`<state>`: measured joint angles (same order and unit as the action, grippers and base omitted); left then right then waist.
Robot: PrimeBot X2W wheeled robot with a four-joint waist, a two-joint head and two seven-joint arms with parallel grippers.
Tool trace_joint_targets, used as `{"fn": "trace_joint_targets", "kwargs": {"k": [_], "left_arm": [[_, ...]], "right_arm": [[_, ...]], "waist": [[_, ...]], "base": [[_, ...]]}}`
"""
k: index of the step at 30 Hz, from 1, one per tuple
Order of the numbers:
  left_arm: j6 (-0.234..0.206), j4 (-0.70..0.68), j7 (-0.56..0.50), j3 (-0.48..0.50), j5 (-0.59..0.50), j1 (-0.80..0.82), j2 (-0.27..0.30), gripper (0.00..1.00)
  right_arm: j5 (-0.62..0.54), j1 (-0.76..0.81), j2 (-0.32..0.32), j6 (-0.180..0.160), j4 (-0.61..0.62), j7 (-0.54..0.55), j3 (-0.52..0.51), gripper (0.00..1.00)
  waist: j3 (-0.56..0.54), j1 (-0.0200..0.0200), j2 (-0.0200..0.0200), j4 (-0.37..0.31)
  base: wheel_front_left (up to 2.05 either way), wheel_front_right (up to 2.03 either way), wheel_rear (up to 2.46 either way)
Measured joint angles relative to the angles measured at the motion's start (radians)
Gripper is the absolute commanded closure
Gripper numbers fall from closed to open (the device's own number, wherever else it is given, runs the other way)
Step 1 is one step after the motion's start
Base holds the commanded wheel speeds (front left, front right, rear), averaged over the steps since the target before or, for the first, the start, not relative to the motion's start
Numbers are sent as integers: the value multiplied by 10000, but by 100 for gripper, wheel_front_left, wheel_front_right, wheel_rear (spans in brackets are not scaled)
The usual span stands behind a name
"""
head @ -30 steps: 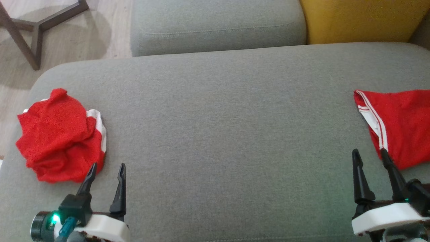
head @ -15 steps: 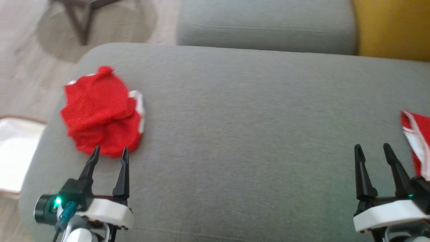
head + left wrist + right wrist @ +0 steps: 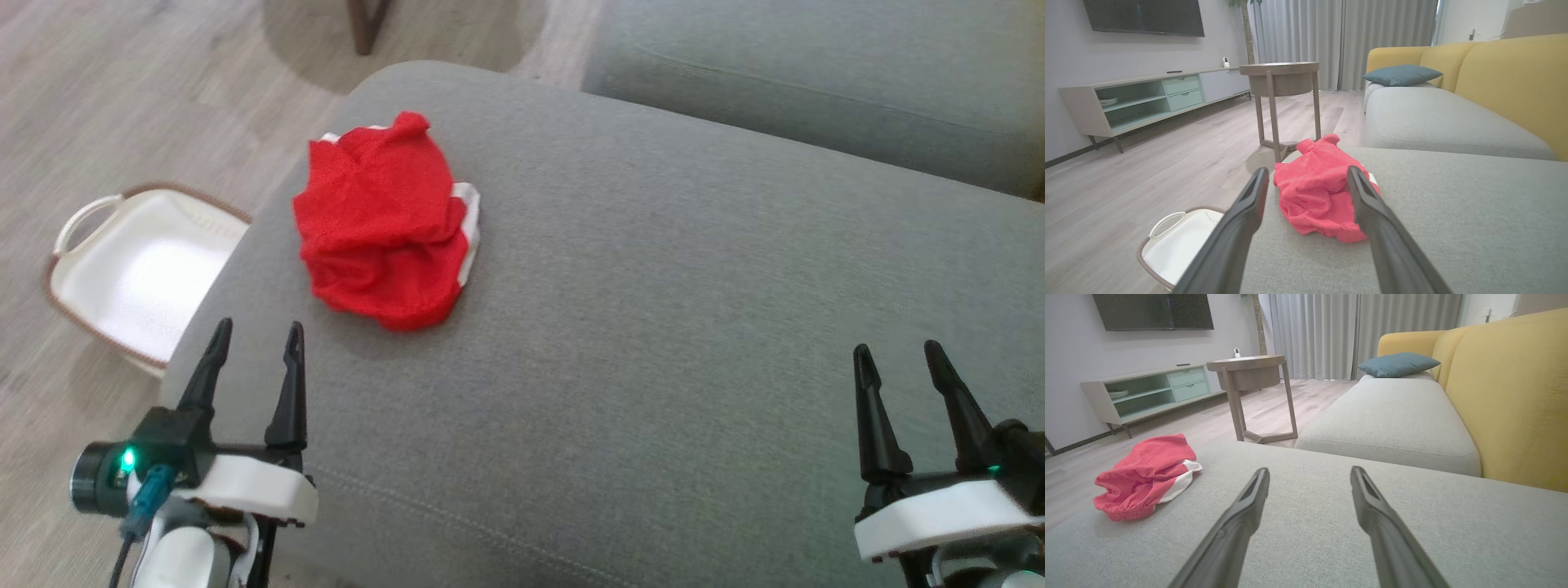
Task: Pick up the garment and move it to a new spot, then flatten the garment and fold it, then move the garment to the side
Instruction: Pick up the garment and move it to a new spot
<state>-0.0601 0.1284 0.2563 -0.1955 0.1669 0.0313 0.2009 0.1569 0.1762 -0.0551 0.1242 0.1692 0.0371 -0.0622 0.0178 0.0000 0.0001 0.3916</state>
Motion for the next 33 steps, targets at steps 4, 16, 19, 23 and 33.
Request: {"fn": "trace_joint_targets", "kwargs": {"k": [4,16,19,23,33], "left_arm": [[79,-56,0,161,-81,0,-38,0],[253,-2,2,477,-349,1131,-757,0],[299,401,4,514,-353,2134,-922,0],[554,1772,4,591,-349,3472,-1091,0],[1170,7160,-255,828,25,5962,-1110,0]], "right_arm": [[0,-1,0,0,36,23,4,0],[2,-625,-476,0,809,479,107,0],[2,-1010,-775,0,1152,662,58,0],[67,-1416,-1122,0,1348,779,-10,0],[209,-1949,-1457,0,1386,740,-102,0]], "waist": [[71,0,0,210],[1310,0,0,-33],[1919,0,0,-241],[2751,0,0,-583],[4195,1,-1,-1628]], "base": [[0,0,0],[0,0,0],[0,0,0],[0,0,0],[0,0,0]]}}
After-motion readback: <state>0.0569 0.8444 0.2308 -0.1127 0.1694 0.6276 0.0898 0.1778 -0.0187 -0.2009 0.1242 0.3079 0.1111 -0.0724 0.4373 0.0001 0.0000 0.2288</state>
